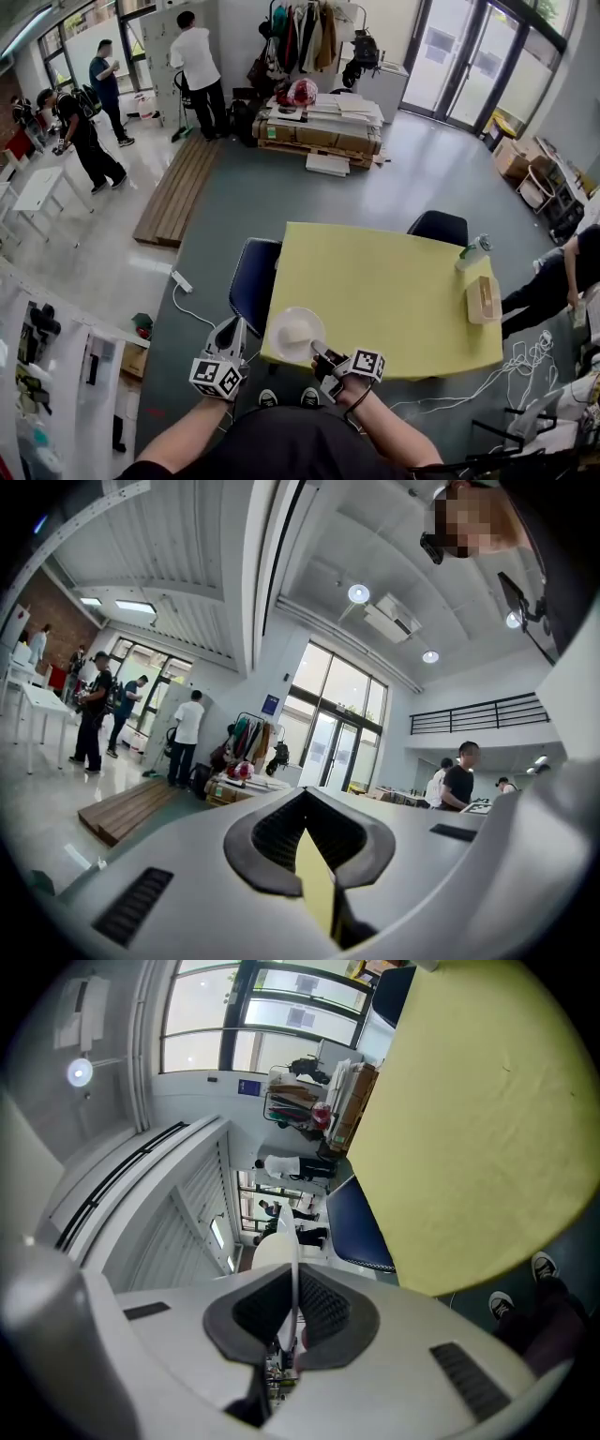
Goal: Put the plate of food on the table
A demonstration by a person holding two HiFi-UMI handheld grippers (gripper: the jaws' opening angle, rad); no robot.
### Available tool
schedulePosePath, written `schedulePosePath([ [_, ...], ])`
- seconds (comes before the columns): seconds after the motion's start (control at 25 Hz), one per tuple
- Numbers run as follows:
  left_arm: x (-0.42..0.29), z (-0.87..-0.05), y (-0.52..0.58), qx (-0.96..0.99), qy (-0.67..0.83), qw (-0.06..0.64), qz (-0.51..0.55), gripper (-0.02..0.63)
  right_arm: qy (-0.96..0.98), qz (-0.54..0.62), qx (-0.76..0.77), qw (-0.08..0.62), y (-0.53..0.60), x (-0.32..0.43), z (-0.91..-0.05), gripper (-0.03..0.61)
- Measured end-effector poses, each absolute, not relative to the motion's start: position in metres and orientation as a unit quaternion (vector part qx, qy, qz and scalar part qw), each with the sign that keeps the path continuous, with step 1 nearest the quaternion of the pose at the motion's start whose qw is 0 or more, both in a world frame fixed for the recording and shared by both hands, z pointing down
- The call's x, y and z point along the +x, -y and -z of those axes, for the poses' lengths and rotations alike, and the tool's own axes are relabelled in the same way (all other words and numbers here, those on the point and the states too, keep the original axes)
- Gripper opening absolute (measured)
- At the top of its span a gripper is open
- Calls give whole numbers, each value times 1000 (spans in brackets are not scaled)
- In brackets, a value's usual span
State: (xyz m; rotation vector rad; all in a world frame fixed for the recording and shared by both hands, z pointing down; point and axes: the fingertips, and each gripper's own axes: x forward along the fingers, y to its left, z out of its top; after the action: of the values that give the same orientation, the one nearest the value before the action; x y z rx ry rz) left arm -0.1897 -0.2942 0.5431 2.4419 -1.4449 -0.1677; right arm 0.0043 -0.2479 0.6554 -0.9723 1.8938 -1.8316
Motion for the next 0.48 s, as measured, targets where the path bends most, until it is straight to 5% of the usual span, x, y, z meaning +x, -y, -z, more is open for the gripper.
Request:
schedulePosePath([
  [0.48,-185,-547,282,841,518,151,50,8,-665,654,-334,135,247,11,-679,21],
])
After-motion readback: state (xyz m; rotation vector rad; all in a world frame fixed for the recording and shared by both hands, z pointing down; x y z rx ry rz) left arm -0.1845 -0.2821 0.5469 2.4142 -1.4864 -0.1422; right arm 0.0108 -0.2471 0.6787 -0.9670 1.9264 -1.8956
